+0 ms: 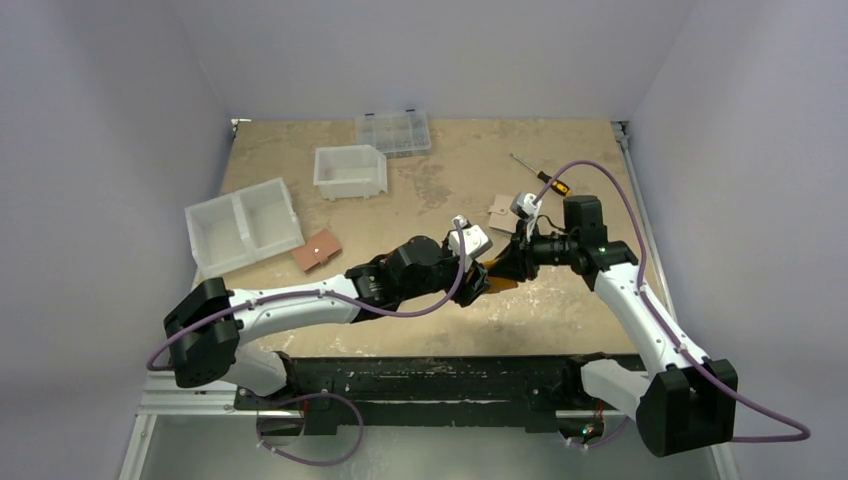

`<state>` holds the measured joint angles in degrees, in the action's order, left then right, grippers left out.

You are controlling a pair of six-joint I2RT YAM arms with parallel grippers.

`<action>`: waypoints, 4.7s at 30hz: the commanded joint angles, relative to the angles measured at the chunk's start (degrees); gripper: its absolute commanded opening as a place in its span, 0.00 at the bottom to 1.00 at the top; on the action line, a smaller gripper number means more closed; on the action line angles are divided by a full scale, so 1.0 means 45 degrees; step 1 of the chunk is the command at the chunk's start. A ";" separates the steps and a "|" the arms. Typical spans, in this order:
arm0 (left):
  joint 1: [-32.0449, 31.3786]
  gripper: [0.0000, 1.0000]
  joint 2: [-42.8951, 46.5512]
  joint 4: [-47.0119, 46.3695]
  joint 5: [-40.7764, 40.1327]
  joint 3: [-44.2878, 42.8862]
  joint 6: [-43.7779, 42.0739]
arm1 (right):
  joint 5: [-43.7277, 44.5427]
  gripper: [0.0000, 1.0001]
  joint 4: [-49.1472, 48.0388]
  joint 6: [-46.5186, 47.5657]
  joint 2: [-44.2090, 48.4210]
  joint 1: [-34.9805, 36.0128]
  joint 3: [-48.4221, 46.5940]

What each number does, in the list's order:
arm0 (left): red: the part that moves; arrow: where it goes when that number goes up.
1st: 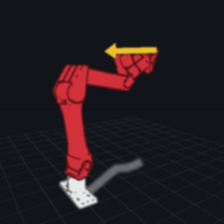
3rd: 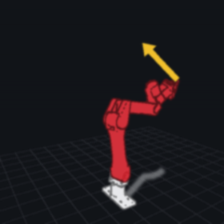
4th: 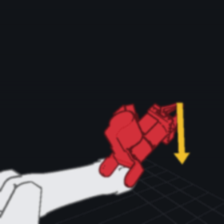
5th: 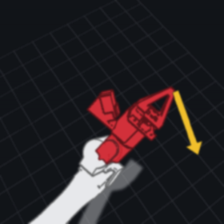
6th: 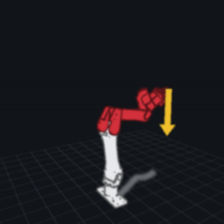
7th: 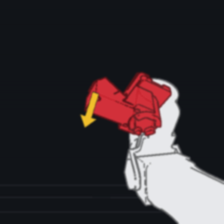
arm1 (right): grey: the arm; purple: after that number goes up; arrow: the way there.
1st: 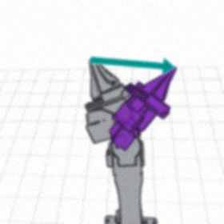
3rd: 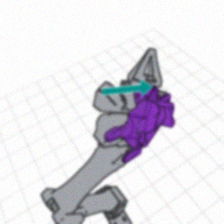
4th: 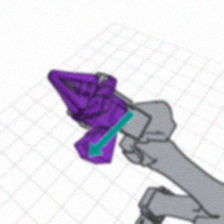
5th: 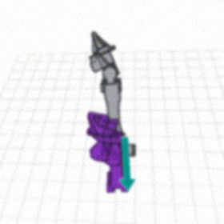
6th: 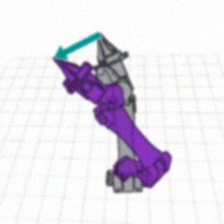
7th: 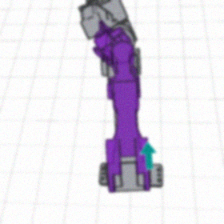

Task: Take the credit cards out of the card holder
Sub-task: Open the card holder.

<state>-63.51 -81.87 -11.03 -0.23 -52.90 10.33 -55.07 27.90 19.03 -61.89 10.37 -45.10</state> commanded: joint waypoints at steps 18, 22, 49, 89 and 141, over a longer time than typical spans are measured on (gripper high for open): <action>0.0285 0.46 -0.0352 -0.0529 0.1071 -0.0112 0.0718 | -0.0307 0.00 -0.0048 -0.0334 -0.0232 -0.0040 -0.0837; 0.0930 0.49 0.0208 -0.1112 0.1630 0.0423 0.1675 | -0.0297 0.00 -0.0048 -0.0342 -0.0232 -0.0038 -0.0837; 0.1085 0.49 -0.1159 -0.0614 0.2208 -0.0559 0.1223 | -0.0340 0.00 0.0011 -0.0322 -0.0445 -0.0022 -0.0897; 0.0118 0.00 -0.1757 -0.1700 0.0695 -0.0163 0.0210 | 0.0019 0.00 -0.0137 -0.0517 -0.0455 -0.0029 -0.0895; -0.0081 0.42 -0.1388 -0.1257 -0.0223 -0.0506 0.0477 | 0.0987 0.00 -0.0545 -0.1103 -0.0446 -0.0295 -0.0798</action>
<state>-65.47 -90.30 -16.14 -3.14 -52.16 11.07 -47.83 27.75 13.96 -64.55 9.26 -46.06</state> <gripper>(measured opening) 0.408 0.272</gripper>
